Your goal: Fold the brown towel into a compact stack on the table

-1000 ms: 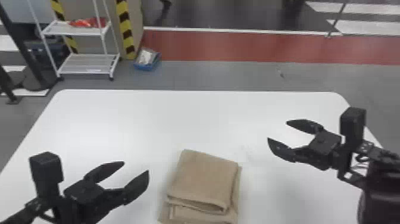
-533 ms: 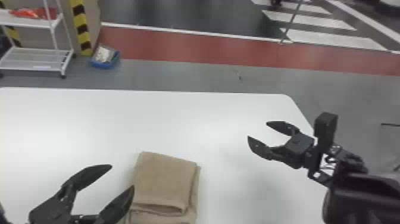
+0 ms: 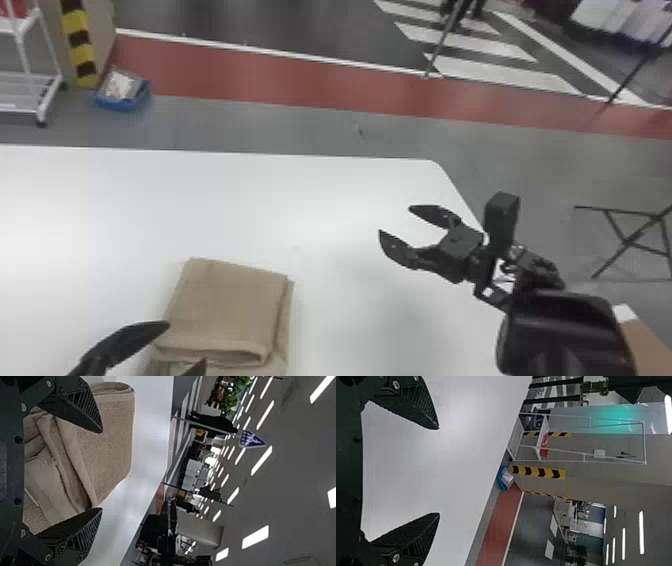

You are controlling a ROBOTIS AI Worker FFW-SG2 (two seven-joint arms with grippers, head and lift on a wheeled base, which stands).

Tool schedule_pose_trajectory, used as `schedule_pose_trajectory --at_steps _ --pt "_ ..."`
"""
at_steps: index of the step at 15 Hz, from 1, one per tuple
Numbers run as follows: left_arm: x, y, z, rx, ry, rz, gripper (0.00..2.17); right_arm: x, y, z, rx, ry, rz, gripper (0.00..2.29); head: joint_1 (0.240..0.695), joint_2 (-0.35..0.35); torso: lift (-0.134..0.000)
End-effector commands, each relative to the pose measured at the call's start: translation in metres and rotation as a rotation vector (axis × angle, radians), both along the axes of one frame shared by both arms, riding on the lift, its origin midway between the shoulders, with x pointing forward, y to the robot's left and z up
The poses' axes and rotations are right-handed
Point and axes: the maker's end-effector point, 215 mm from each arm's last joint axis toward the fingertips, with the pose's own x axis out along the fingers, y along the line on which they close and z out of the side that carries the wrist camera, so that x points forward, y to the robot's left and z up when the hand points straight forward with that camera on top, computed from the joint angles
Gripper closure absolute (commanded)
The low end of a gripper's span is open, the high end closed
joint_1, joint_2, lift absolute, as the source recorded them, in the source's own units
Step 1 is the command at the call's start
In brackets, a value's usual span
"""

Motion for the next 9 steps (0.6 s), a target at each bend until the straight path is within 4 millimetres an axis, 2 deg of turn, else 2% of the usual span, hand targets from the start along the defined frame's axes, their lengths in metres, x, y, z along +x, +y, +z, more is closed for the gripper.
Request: schedule_pose_trajectory --at_steps 1,4,9 --pt "-0.013 0.001 0.000 -0.004 -0.003 -0.006 0.21 0.002 0.001 0.003 -0.002 -0.006 0.003 0.12 0.695 -0.350 -0.124" --pt "-0.025 -0.018 -0.018 0.027 0.018 -0.053 0.21 0.003 0.012 0.006 0.001 -0.012 0.021 0.12 0.695 -0.350 -0.124" --pt "-0.035 -0.048 -0.034 0.039 0.045 -0.115 0.27 -0.003 0.008 0.004 0.016 -0.007 0.018 0.12 0.695 -0.350 -0.124"
